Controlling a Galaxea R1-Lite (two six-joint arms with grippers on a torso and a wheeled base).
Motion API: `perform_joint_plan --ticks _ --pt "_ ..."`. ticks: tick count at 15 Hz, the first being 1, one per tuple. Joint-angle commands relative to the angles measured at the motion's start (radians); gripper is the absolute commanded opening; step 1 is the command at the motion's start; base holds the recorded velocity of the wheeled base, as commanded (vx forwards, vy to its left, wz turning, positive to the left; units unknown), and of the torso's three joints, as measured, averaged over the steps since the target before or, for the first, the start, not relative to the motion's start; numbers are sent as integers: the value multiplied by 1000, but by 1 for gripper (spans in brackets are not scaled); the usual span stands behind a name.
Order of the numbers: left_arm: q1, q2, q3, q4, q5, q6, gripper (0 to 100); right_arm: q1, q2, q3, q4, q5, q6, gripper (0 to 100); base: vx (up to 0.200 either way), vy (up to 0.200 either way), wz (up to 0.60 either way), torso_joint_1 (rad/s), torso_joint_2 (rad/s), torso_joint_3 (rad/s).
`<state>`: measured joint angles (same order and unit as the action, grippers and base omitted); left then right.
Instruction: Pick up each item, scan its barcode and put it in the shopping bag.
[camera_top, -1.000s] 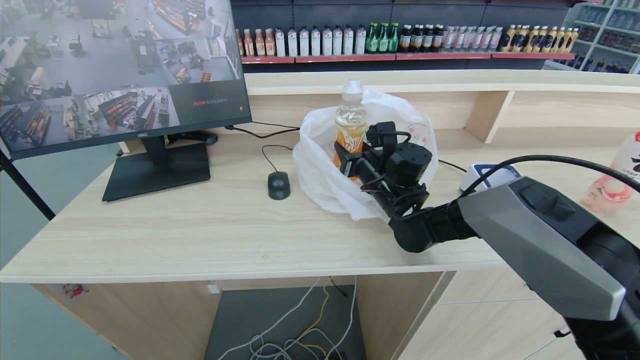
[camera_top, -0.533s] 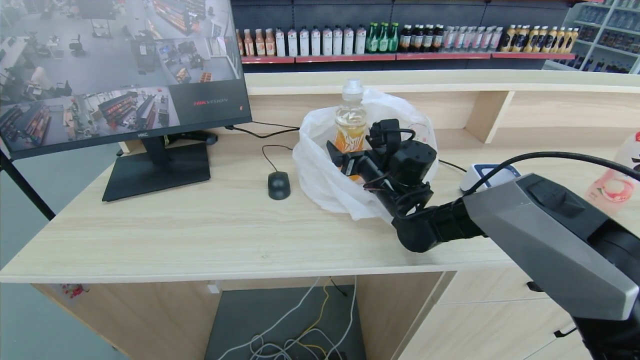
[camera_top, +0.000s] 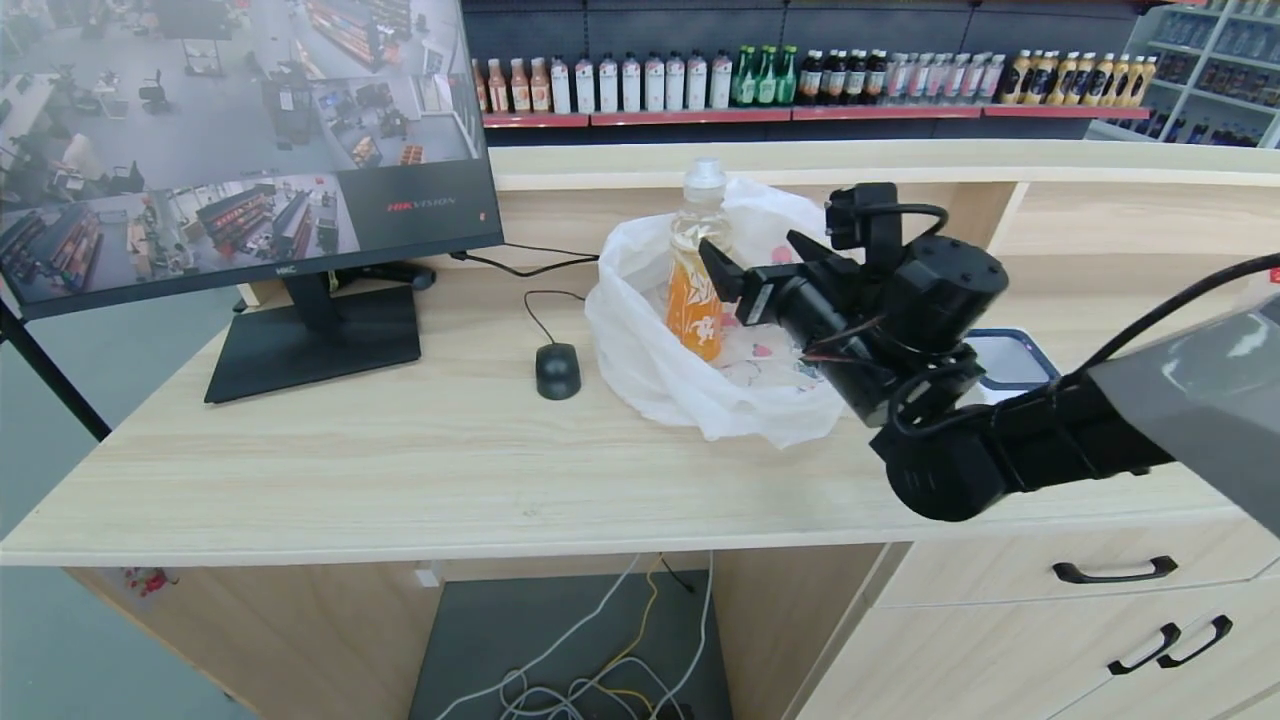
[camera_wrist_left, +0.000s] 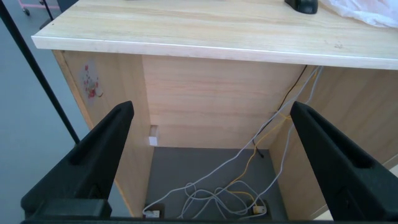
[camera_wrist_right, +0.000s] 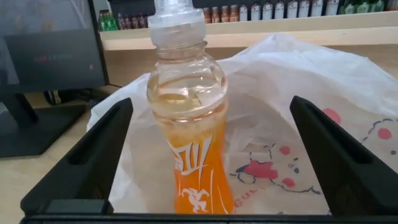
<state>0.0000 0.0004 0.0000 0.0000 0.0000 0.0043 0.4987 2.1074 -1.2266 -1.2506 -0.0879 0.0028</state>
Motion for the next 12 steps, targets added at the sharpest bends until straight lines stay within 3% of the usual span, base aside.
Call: perform_joint_plan --ticks 1,5,12 --pt "0 0 0 0 0 0 100 0 -155 233 -118 -1 -1 100 0 0 0 0 0 0" --pt "-2 0 0 0 0 2 100 0 -244 515 -320 -1 2 100 0 0 0 0 0 0" --pt "0 0 0 0 0 2 100 -5 -391 685 -320 -6 25 100 0 0 0 0 0 0"
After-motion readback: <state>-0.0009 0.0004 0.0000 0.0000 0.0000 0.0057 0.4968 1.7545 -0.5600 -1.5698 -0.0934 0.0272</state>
